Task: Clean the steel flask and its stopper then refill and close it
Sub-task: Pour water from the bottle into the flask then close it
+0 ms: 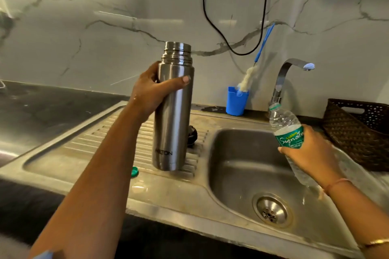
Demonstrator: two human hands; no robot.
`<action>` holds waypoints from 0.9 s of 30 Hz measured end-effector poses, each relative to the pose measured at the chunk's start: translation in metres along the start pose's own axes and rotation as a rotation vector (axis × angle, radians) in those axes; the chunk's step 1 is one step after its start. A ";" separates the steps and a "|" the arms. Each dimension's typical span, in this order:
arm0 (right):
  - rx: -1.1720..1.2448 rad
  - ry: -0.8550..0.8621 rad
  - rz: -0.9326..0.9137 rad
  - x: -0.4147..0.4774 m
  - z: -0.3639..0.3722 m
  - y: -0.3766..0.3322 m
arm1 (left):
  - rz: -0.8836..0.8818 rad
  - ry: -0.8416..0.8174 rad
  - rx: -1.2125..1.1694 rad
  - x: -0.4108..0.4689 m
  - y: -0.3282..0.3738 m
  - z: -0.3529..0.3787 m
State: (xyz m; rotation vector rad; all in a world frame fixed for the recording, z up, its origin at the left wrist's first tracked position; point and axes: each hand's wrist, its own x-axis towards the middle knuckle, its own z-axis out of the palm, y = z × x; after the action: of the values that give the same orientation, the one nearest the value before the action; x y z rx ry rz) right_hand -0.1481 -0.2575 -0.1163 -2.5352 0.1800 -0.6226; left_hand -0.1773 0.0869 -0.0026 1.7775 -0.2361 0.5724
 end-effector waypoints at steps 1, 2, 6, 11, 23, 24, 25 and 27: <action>0.001 -0.007 -0.003 0.000 0.001 0.000 | 0.001 -0.010 0.014 0.001 -0.002 -0.009; 0.000 -0.014 -0.005 0.000 0.003 0.000 | 0.000 -0.013 0.031 0.003 -0.005 -0.018; -0.028 -0.027 -0.011 -0.002 0.008 -0.003 | -0.023 0.051 0.102 0.009 -0.024 -0.048; -0.061 -0.033 -0.029 -0.007 0.014 -0.007 | -0.036 0.224 0.219 0.019 -0.053 -0.063; -0.137 -0.073 -0.028 -0.005 0.030 -0.020 | -0.185 0.384 0.114 0.042 -0.104 -0.074; -0.132 -0.083 -0.029 -0.005 0.032 -0.022 | -0.186 0.365 0.110 0.042 -0.104 -0.074; -0.126 -0.091 -0.033 -0.005 0.033 -0.023 | -0.188 0.350 0.103 0.042 -0.104 -0.074; -0.119 -0.104 -0.039 -0.005 0.035 -0.024 | -0.186 0.328 0.087 0.041 -0.105 -0.072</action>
State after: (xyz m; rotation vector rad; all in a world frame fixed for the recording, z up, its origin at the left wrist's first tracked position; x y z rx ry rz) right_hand -0.1365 -0.2196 -0.1324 -2.6844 0.1338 -0.5065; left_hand -0.1144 0.1911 -0.0577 1.7355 0.1811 0.7364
